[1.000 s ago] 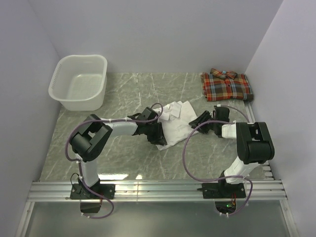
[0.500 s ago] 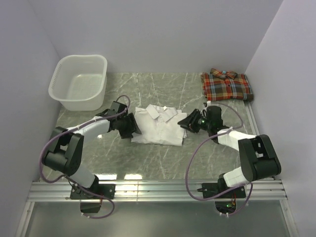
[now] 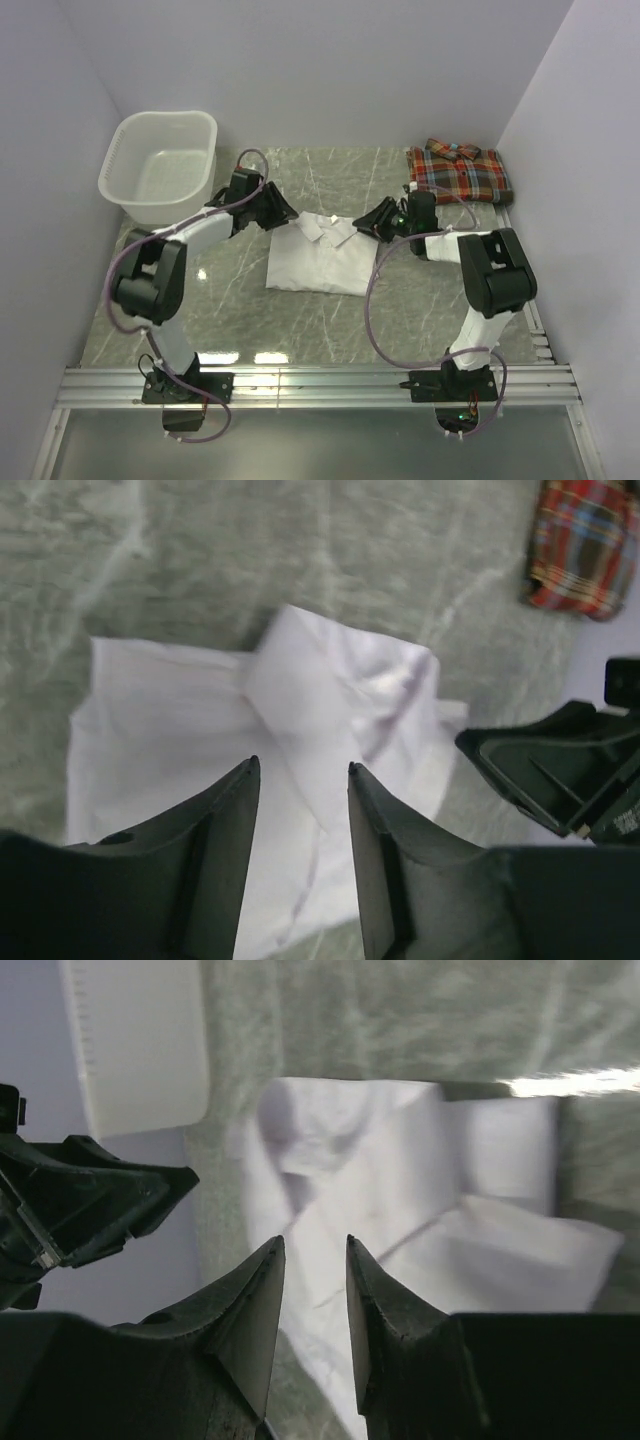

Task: Fold and stack the long sleeve shirts
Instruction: Fold the shirt, then neatly place the folded shirt to the corner

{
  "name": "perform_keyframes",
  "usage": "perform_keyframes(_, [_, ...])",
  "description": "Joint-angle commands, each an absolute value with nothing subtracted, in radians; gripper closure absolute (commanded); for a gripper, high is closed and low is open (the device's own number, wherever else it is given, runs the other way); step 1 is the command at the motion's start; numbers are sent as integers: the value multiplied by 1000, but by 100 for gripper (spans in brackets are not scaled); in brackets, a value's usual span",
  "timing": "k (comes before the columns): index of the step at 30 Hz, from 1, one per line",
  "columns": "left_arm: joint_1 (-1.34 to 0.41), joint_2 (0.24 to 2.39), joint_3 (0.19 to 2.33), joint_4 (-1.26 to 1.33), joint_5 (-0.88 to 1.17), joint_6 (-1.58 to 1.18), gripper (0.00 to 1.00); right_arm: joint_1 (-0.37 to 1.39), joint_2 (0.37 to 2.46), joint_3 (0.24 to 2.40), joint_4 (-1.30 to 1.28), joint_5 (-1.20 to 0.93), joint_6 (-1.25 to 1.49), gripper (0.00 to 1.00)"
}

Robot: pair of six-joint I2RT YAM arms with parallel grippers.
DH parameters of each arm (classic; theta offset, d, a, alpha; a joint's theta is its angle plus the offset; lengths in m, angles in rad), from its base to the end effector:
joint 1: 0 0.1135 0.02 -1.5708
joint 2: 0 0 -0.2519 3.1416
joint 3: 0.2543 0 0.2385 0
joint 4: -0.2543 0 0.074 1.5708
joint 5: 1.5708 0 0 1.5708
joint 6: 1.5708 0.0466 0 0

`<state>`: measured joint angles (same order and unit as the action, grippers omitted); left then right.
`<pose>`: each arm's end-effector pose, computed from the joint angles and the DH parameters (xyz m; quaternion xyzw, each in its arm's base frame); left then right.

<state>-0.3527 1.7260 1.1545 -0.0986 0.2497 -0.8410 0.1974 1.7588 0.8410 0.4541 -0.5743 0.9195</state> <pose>0.3516 -0.1417 0.2140 -0.1633 0.8799 -0.3355 0.2942 0.3443 0.0947 0.1635 0.1489 0.8158 0.4715 0.2999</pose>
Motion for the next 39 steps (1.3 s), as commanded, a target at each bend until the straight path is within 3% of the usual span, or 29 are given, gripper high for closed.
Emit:
perform_keyframes(1, [-319,1845,1172,-12,268,-879,56,170,1831,813,577,-586,956,62])
perform_keyframes(7, [-281,1936,1164,54,242,-887,58,121,1930,788,591,-572,927,63])
perform_keyframes(12, [-262,1921,1177,22,216,-881,56,94,1841,828,447,-545,827,63])
perform_keyframes(16, [-271,1816,1166,-30,203,-861,40,95,1709,835,234,-479,735,61])
perform_keyframes(22, [-385,1626,1172,-202,45,-761,23,94,1554,758,129,-462,696,59])
perform_keyframes(29, [-621,1572,1226,-357,-95,-683,26,94,1497,631,130,-489,709,60])
perform_keyframes(39, [-931,1931,1607,-526,-304,-603,33,95,1555,522,233,-526,778,62])
